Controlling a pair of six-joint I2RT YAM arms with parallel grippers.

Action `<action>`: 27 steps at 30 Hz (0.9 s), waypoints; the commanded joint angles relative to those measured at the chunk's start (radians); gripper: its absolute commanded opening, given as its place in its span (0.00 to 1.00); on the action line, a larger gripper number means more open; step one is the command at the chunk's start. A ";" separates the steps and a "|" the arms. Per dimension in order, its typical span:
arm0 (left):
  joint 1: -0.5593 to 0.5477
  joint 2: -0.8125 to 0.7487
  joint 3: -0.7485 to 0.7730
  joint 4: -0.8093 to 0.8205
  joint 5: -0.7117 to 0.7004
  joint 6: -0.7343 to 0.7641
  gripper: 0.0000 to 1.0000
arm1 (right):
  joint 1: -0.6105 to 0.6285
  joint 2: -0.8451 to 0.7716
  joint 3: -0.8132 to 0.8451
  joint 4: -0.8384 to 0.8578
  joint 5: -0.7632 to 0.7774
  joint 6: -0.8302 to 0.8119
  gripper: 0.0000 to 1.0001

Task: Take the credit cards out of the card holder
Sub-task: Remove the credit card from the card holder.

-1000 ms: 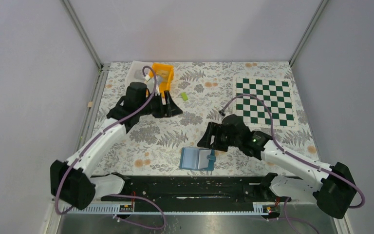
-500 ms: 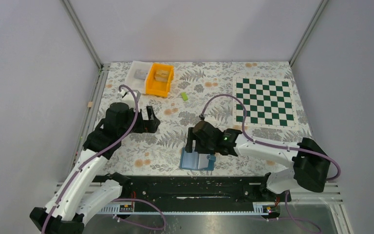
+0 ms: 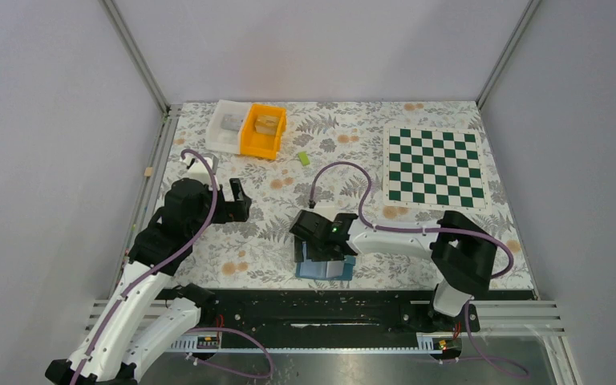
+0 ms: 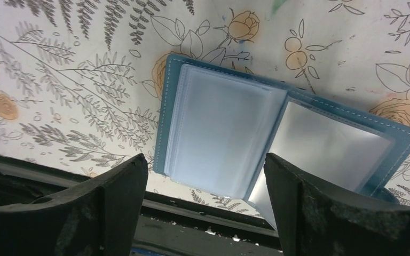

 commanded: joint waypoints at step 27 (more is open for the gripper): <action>0.001 -0.008 -0.145 0.076 0.396 -0.160 0.87 | 0.036 -0.064 -0.181 0.116 0.087 -0.101 0.39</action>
